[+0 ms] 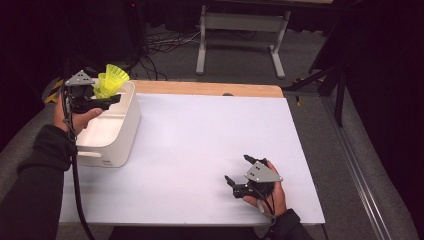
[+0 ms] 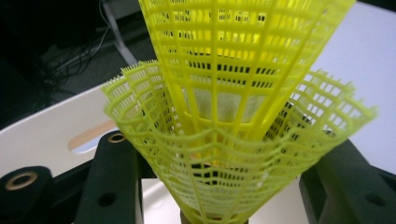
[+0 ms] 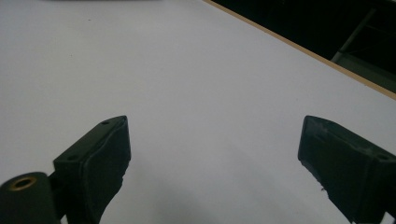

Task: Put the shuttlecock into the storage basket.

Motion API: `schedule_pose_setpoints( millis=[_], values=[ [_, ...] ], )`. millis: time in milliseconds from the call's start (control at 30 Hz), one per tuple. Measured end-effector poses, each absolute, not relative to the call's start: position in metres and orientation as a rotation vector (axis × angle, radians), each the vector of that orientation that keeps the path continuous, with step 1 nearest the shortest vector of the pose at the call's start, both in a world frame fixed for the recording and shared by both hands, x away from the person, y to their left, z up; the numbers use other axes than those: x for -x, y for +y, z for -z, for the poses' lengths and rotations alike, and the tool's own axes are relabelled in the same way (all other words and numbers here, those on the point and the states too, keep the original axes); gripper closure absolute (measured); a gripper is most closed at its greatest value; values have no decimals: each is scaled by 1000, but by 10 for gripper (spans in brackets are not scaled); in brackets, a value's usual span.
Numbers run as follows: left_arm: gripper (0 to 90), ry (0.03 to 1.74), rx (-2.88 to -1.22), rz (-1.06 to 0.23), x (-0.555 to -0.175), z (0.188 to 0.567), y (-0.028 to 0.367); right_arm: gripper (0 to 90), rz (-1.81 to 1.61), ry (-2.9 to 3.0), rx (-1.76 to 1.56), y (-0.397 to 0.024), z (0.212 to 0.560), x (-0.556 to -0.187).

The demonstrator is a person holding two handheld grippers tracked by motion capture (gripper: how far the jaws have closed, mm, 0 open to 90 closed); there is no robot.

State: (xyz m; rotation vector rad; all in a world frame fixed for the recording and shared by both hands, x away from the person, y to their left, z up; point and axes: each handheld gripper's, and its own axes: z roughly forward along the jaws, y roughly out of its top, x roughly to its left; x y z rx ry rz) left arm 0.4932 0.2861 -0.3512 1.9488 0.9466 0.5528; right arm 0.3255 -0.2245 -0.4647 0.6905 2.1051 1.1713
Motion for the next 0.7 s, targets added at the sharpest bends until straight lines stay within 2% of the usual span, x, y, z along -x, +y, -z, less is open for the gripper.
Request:
schedule_pose_setpoints(
  millis=[133, 700],
  values=[
    [495, 972, -2025, -547, -504, 355, 284, 102, -1174, 2102, -696, -226, 465, -326],
    [527, 1118, -2129, -477, -518, 373, 285, 115, -1178, 2094, -714, -227, 467, -328]
  ],
)
